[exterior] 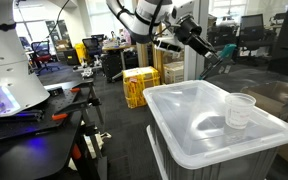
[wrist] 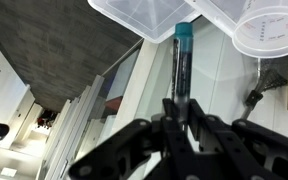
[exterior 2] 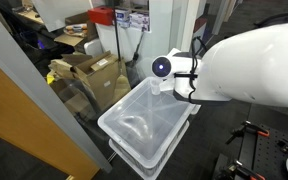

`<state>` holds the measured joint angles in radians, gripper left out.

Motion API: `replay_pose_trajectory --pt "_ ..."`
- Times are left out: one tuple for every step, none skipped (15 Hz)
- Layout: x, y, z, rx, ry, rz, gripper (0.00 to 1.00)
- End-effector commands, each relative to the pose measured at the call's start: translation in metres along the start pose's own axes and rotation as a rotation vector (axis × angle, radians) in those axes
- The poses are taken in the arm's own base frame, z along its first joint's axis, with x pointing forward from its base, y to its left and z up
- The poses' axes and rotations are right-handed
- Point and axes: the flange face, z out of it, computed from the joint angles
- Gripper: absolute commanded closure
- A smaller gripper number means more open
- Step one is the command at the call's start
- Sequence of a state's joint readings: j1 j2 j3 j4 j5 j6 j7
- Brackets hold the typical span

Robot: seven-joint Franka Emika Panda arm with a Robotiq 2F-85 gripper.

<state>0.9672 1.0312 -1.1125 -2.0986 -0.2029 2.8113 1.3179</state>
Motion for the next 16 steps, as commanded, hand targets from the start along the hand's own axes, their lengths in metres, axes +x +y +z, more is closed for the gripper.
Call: replay_pose_trajectory --pt "0.015 -0.003 0.013 0.032 0.074 -0.029 0.95" --pt "0.017 -0.005 0.017 0.043 0.093 -0.034 0.95" --pt "0.019 -0.006 0.02 0.052 0.106 -0.039 0.95" --pt "0.021 -0.008 0.024 0.063 0.123 -0.047 0.95" --pt "0.023 -0.01 0.028 0.076 0.14 -0.057 0.95" --pt "0.024 -0.012 0.032 0.09 0.156 -0.067 0.95" --pt "0.025 -0.015 0.035 0.101 0.168 -0.075 0.95" --pt "0.026 -0.017 0.038 0.114 0.184 -0.082 0.95" --pt "0.026 -0.021 0.042 0.124 0.197 -0.084 0.95" --pt "0.026 -0.025 0.044 0.131 0.209 -0.084 0.95" --pt "0.026 -0.028 0.047 0.138 0.22 -0.083 0.95" --pt "0.025 -0.031 0.05 0.143 0.23 -0.081 0.95" --pt "0.024 -0.035 0.052 0.15 0.237 -0.081 0.95" --pt "0.023 -0.039 0.053 0.153 0.247 -0.083 0.95" --pt "0.022 -0.043 0.054 0.157 0.254 -0.081 0.95" --pt "0.02 -0.047 0.056 0.164 0.261 -0.08 0.95"
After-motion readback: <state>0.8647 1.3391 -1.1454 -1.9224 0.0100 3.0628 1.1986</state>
